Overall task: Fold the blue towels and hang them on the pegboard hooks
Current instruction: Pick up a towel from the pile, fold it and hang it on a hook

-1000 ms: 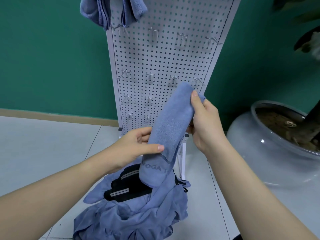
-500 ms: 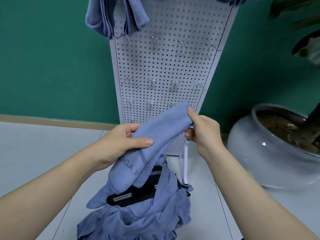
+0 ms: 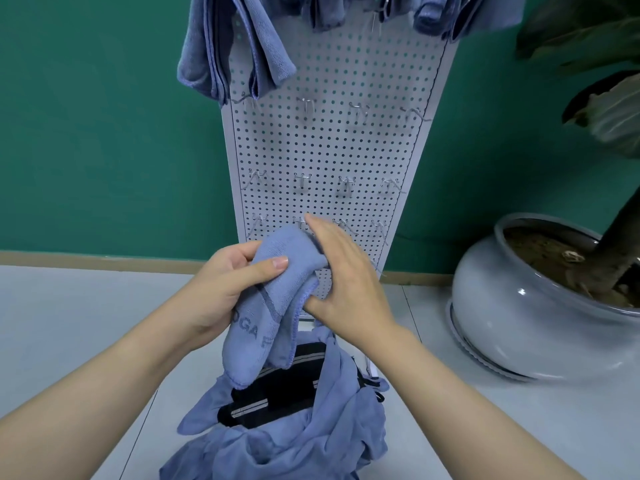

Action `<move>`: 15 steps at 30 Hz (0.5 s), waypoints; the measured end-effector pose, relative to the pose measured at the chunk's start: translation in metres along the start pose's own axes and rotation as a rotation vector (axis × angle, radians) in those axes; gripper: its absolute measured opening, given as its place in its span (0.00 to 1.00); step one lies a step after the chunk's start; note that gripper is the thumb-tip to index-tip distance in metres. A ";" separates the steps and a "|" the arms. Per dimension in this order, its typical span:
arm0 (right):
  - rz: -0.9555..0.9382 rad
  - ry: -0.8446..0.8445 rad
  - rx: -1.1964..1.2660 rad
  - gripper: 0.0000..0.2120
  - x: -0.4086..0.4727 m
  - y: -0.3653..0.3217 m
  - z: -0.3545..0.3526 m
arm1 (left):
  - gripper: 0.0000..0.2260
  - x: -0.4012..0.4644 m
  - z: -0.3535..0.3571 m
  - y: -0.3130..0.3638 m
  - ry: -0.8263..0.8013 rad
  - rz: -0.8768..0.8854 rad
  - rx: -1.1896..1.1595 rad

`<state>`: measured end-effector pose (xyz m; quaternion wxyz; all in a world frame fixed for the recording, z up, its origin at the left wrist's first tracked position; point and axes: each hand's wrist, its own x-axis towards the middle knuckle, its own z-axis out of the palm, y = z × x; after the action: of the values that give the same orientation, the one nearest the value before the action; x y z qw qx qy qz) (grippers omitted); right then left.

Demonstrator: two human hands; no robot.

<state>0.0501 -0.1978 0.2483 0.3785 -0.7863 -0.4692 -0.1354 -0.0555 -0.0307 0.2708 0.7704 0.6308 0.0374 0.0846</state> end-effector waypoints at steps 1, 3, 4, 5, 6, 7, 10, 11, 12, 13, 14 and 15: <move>-0.025 0.023 0.003 0.36 0.000 0.000 0.000 | 0.18 -0.001 -0.001 0.000 -0.008 0.000 0.009; -0.063 0.064 0.035 0.31 0.001 -0.001 0.002 | 0.17 -0.002 -0.003 0.001 -0.015 0.002 0.033; -0.072 0.082 0.059 0.30 0.000 0.000 0.003 | 0.16 -0.003 -0.005 0.002 -0.018 -0.001 0.041; -0.072 0.097 0.081 0.28 0.000 0.000 0.005 | 0.15 -0.005 -0.006 0.002 -0.023 -0.005 0.050; -0.064 0.103 0.095 0.27 -0.001 -0.001 0.006 | 0.13 -0.006 -0.007 0.004 -0.020 -0.010 0.066; -0.047 0.099 0.099 0.27 -0.001 -0.003 0.006 | 0.12 -0.007 -0.008 0.005 -0.011 -0.015 0.093; 0.015 0.034 0.061 0.23 -0.001 -0.009 0.003 | 0.11 -0.011 -0.006 0.007 0.062 -0.025 0.174; 0.025 0.021 0.034 0.22 -0.001 -0.012 0.001 | 0.12 -0.011 -0.005 0.005 0.110 -0.013 0.214; 0.038 0.016 0.005 0.20 -0.001 -0.013 -0.001 | 0.13 -0.011 -0.004 0.002 0.177 0.020 0.272; 0.064 0.009 -0.025 0.19 0.000 -0.014 -0.003 | 0.15 -0.010 -0.004 -0.001 0.260 0.077 0.359; 0.102 0.003 -0.047 0.19 0.001 -0.014 -0.004 | 0.16 -0.010 -0.003 -0.005 0.354 0.152 0.477; 0.146 0.003 -0.061 0.20 0.002 -0.014 -0.006 | 0.16 -0.010 -0.003 -0.009 0.433 0.237 0.613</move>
<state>0.0396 -0.1970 0.2600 0.3637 -0.8294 -0.4057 -0.1230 -0.0648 -0.0313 0.2611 0.5056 0.7992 0.1495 0.2888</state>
